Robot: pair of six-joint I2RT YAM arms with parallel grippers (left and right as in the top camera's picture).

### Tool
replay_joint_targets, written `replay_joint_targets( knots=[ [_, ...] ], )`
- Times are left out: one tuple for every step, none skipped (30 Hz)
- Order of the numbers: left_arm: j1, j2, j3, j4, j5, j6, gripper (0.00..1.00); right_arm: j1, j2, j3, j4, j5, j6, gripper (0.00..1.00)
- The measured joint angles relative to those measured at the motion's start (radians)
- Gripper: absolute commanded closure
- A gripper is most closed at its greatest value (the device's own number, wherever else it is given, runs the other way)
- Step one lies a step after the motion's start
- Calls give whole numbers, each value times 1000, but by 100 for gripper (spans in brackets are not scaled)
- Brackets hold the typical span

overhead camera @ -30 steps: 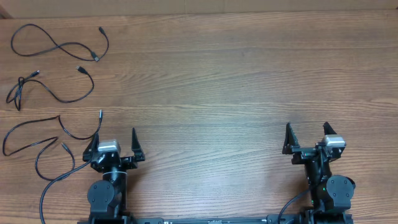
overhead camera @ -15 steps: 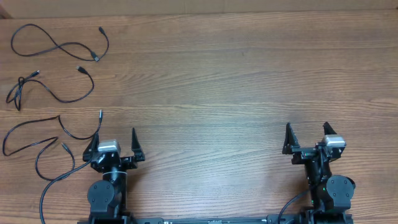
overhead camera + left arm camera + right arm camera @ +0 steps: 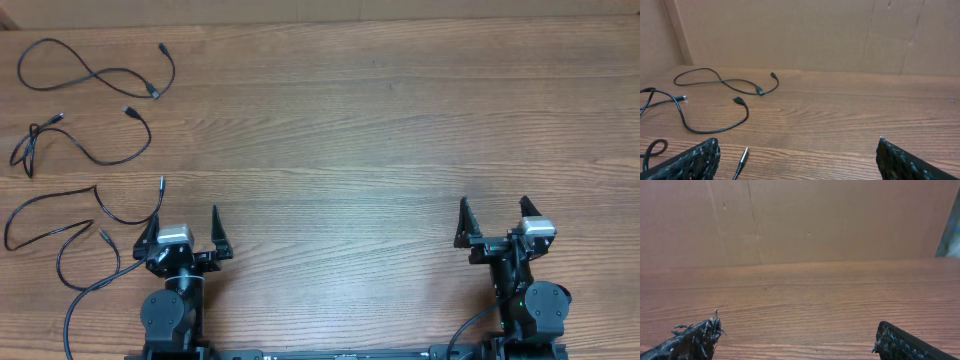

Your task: Untangle cables

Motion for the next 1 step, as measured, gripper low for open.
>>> replay_joint_targets(
  knots=[
    [0,0,0,0,0,0,0,0,0,0,0,0,0,0]
  ],
)
